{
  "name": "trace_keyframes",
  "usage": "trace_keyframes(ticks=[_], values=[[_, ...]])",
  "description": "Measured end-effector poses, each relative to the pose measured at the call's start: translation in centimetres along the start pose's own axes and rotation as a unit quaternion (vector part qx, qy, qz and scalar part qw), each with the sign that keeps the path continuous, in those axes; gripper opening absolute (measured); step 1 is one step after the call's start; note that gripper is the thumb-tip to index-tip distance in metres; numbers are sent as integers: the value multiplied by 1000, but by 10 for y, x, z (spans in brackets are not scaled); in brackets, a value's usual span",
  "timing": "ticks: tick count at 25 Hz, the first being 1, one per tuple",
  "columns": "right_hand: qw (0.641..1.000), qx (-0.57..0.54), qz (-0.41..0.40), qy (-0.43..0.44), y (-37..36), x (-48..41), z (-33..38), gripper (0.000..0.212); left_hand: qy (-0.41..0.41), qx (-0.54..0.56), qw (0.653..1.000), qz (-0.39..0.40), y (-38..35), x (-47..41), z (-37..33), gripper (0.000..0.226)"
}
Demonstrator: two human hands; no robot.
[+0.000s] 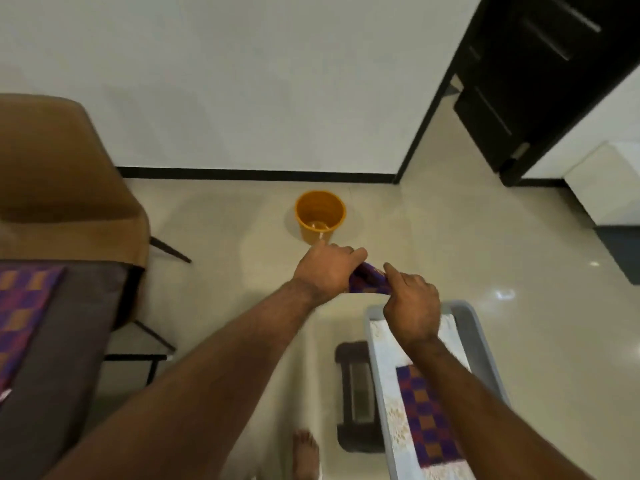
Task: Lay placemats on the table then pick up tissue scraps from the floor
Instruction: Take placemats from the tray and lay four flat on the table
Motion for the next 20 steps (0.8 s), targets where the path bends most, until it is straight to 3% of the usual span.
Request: trace_keyframes(ticks=[4,10,15,20], values=[[992,-8,7,123,24,-18,131,48,133,-20,991,15,58,103,87,30],[953,-34,17,300,55,2,323,35,326,-28,945,28,130,279,166,27],[867,-57,104,485,76,66,469,15,487,-26,873,20,180,447,181,20],[786,-70,142,598,81,138,569,24,579,-49,813,20,206,576,167,16]])
Point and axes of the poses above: each hand's wrist, its own x-axis away from the middle knuckle, its own y-axis out of the back of the hand, z = x × y, the point moved 7 cm from there along -x, towards the middle knuckle, and after that the axes turned 6 degrees about -y, right-handed, at the moved point
